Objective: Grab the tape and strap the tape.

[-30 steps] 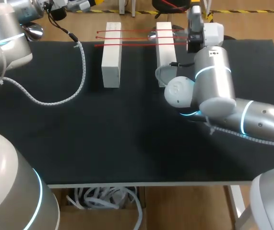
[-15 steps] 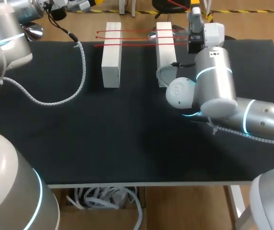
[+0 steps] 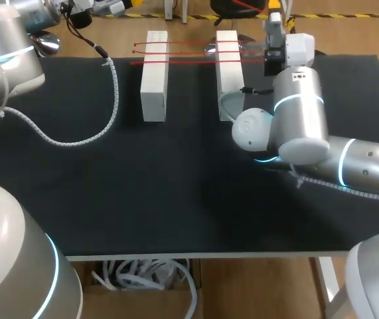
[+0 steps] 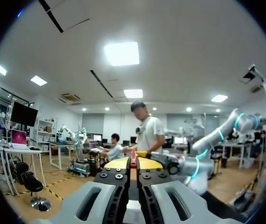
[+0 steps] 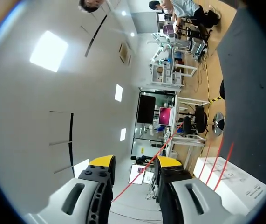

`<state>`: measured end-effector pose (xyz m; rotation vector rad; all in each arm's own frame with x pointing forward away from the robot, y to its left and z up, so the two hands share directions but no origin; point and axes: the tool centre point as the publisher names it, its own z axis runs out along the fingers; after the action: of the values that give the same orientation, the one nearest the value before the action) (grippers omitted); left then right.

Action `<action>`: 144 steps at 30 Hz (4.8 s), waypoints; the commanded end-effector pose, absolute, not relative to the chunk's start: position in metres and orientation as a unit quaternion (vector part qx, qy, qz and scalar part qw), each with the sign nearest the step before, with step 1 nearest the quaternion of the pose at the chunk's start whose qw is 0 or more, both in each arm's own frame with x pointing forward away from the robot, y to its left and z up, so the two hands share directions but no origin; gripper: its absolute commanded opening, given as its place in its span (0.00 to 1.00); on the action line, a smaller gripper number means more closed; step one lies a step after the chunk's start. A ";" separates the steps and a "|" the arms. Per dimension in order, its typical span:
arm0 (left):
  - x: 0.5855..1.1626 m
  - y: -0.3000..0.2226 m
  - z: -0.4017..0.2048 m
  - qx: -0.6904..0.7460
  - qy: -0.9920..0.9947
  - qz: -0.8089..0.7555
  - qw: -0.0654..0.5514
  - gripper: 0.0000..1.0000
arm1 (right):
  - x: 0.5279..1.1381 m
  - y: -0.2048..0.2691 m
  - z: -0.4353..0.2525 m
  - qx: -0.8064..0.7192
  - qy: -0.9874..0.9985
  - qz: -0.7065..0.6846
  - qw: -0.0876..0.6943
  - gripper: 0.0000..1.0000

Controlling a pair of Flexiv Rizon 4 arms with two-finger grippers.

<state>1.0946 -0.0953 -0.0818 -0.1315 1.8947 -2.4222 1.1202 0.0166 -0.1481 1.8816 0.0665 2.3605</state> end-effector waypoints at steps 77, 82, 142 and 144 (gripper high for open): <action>1.096 -0.092 -0.069 0.000 0.698 -0.714 0.048 0.00 | 1.109 0.020 -0.133 0.621 0.123 0.771 0.065 0.00; 1.100 -0.083 -0.061 0.034 0.792 -0.607 0.059 0.00 | 1.107 0.020 -0.133 0.621 0.132 0.770 0.066 0.00; 1.072 -0.081 -0.052 0.103 0.977 -0.184 0.020 0.00 | 1.091 0.042 -0.133 0.599 0.250 0.757 0.079 0.00; 1.072 -0.081 -0.054 0.101 0.979 -0.178 0.016 0.00 | 1.092 0.043 -0.132 0.595 0.256 0.758 0.077 0.00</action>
<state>1.0656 -0.0754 -0.0573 0.2995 2.9464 -0.7494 1.0902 0.0470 -0.1357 1.7822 0.7407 2.2626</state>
